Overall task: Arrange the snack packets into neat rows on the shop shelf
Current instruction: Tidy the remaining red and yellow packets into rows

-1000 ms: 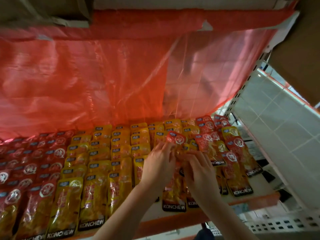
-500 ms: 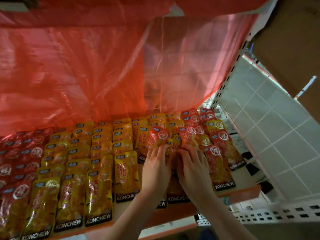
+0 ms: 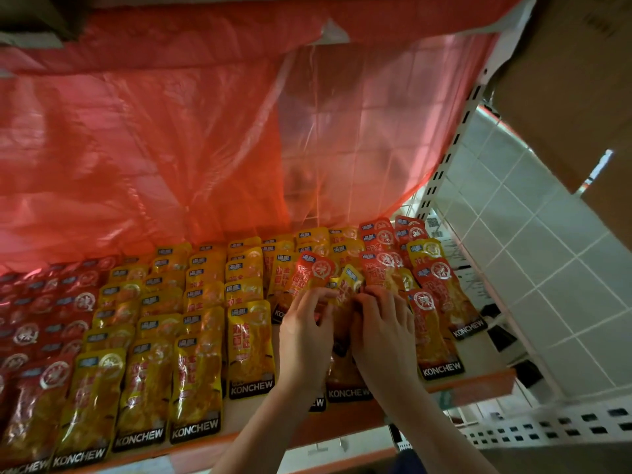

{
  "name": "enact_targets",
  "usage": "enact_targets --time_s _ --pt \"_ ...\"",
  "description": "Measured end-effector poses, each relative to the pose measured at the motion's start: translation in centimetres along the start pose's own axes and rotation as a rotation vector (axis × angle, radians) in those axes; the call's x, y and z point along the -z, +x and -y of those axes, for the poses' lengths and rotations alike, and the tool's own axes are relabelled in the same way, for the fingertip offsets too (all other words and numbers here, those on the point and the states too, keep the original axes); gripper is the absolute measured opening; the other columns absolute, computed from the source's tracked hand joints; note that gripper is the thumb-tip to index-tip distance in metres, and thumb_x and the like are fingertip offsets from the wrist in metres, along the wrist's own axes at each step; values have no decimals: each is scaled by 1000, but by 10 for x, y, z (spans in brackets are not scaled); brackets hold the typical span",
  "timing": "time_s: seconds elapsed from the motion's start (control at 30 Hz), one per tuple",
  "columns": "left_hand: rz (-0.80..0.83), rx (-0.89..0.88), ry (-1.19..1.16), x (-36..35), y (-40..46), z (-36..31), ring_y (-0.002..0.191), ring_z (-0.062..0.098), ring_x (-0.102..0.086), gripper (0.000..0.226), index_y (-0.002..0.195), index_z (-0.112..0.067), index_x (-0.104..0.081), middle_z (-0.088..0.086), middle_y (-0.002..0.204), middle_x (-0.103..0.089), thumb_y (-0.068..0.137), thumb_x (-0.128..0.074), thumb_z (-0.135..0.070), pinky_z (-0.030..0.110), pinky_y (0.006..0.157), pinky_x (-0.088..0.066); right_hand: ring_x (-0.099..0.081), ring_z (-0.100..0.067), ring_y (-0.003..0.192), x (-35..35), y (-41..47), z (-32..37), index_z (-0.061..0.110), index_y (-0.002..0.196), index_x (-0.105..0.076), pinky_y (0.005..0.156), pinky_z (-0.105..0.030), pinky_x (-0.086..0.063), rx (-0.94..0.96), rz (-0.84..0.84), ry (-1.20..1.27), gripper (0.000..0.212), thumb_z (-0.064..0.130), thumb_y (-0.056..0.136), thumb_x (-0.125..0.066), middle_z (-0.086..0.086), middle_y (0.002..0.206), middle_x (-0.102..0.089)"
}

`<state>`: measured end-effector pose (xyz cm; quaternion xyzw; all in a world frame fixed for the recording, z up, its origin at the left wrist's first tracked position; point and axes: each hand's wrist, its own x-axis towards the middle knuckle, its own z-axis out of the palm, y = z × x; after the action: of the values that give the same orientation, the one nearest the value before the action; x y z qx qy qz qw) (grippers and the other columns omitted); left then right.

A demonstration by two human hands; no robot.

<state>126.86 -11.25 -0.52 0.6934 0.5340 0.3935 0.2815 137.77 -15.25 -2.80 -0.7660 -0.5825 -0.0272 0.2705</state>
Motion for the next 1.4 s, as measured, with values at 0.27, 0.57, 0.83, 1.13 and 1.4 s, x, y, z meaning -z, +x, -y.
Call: enact_targets --time_s 0.27,0.57,0.83,1.13,1.4 --pt "-147 174 -176 43 7 -6 83 3 -60 32 82 -35 -57 -10 89 -63 88 -56 -3 19 68 -50 -49 -25 107 2 0 -2 13 108 -57 88 -44 -46 -12 -17 122 36 33 93 -31 -4 111 -56" --pt "19 339 -370 96 -6 13 68 15 -63 44 106 -31 -53 9 90 -61 87 -51 9 31 56 -50 -58 3 75 19 4 47 5 121 -49 65 -10 -47 28 102 612 35 21 90 -55 16 89 -55" --pt "215 272 -56 118 -21 44 76 0 -64 31 112 -21 -57 -8 86 -65 88 -58 -2 16 59 -53 -59 11 83 5 -1 90 18 137 -32 66 -14 -51 -135 421 783 56 20 90 -61 15 98 -58" --pt "75 51 240 131 -20 65 85 5 -60 24 106 -24 -64 -14 96 -64 89 -58 -9 18 67 -49 -52 -1 101 -19 -15 108 20 128 -45 91 -20 -44 47 348 459 44 31 88 -62 12 111 -57" --pt "156 -103 403 138 -20 82 93 22 -61 37 108 -13 -65 0 102 -66 75 -67 4 37 75 -55 -44 -20 116 -30 -25 118 14 133 -46 97 -25 -30 99 256 174 61 30 80 -72 0 123 -51"
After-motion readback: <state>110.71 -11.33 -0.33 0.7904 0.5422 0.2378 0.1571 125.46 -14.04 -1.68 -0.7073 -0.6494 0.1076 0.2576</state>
